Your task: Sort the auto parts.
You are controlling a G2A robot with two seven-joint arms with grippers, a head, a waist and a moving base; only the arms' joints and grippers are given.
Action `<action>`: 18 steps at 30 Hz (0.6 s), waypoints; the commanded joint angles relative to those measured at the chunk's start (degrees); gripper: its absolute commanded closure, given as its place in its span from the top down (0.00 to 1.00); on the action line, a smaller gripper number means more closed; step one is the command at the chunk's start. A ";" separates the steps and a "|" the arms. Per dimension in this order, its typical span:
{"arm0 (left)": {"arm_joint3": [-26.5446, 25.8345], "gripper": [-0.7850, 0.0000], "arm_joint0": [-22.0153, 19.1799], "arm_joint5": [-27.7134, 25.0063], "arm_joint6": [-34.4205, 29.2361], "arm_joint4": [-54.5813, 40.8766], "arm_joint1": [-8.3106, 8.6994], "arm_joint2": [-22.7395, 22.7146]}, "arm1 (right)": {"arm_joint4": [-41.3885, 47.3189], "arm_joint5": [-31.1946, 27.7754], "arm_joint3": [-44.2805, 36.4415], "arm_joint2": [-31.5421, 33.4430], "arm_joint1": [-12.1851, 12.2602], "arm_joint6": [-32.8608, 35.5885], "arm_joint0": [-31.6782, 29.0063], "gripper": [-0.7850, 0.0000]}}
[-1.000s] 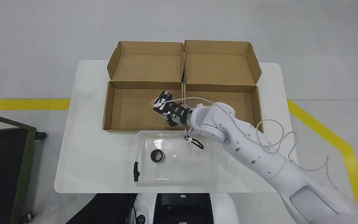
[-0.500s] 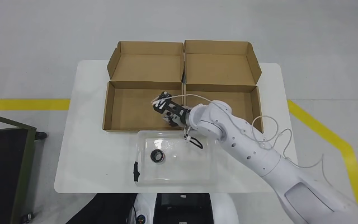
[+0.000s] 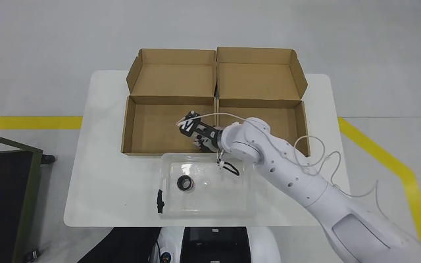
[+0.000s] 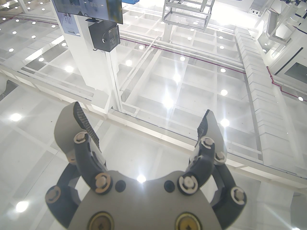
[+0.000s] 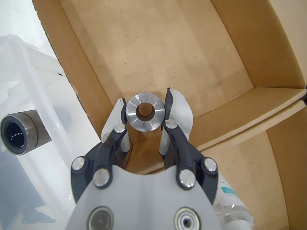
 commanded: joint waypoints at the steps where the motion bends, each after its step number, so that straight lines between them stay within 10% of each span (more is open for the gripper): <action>1: 0.00 1.00 0.00 0.00 0.00 0.00 0.00 0.00 | -0.05 -0.16 0.44 -0.03 -0.20 0.11 0.10 0.23; 18: 0.00 1.00 0.00 0.00 0.00 0.00 0.00 0.00 | -0.35 -1.24 2.00 0.68 -1.56 0.96 0.36 0.43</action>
